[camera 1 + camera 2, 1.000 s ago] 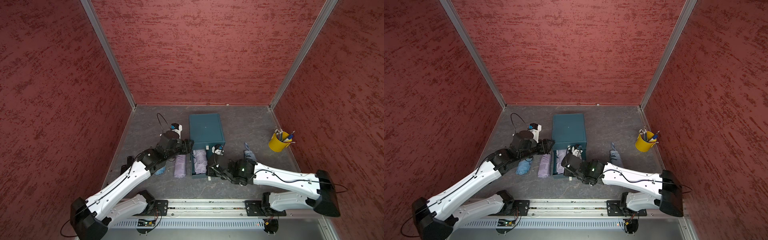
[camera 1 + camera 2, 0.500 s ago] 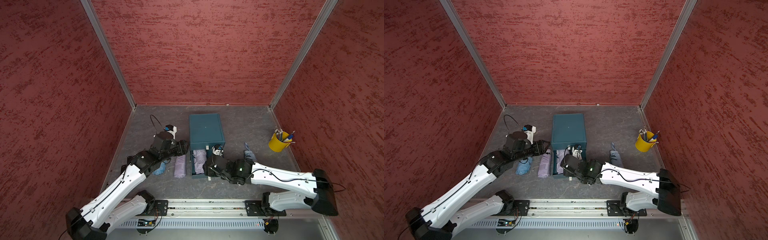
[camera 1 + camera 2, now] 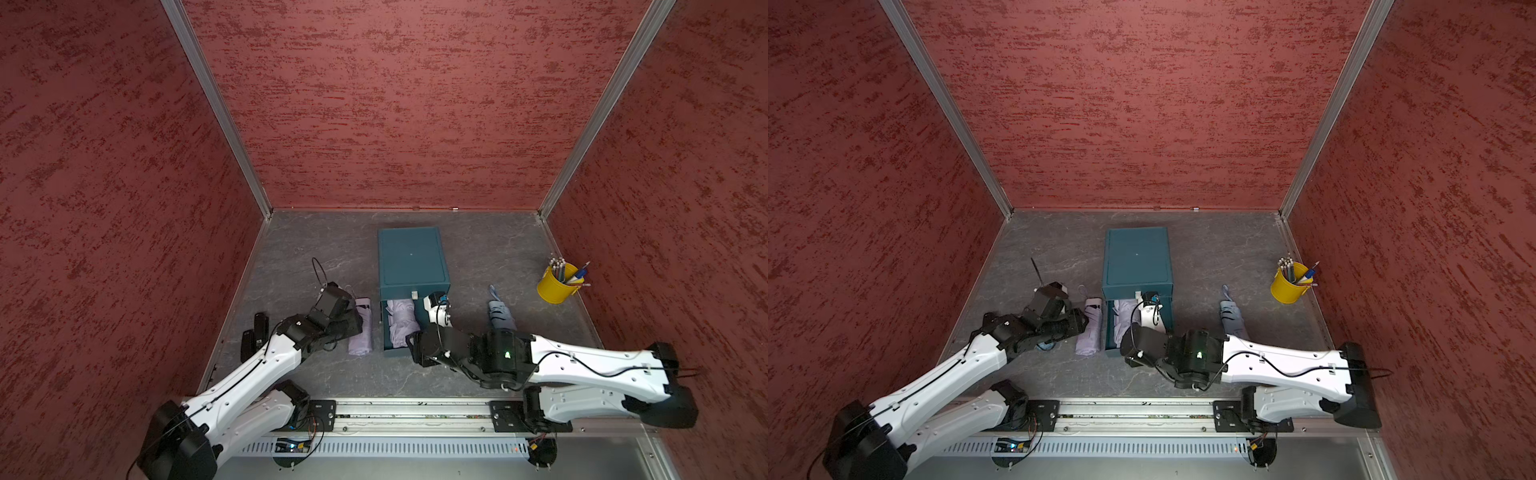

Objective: Place the umbrella in the drawer by color
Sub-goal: Place the umbrella in the drawer, then pick up the umbrella from the center of the board.

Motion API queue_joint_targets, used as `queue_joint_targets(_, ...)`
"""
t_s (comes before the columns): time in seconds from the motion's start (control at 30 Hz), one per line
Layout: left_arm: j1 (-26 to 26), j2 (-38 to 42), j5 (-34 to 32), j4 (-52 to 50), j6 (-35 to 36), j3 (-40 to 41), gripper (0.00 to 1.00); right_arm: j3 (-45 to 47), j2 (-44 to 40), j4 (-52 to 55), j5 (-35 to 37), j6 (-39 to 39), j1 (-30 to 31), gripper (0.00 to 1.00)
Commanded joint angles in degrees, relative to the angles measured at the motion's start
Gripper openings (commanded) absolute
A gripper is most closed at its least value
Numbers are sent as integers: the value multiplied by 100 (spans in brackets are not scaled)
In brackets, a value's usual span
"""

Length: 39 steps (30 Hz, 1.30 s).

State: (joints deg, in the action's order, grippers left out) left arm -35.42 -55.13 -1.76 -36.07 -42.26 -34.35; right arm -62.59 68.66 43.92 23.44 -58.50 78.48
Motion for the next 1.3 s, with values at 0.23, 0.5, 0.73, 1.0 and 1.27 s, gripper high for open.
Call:
queue_joint_targets(0.23,-446,-443,-967,-14,-217,37,42,78,-175,-392,180,147,121,54)
queue_joint_targets(0.5,371,-1136,-583,573,70,-136,37,276,-383,-663,213,129,204,54)
queue_joint_targets(0.73,788,-1390,393,1723,347,-18,42,271,-355,-639,212,113,321,54)
queue_joint_targets(1.0,908,-2026,200,1546,282,-214,39,142,-259,-613,239,155,345,54)
queue_joint_targets(1.27,880,-2060,92,1594,279,-47,38,98,-209,-595,244,171,344,54)
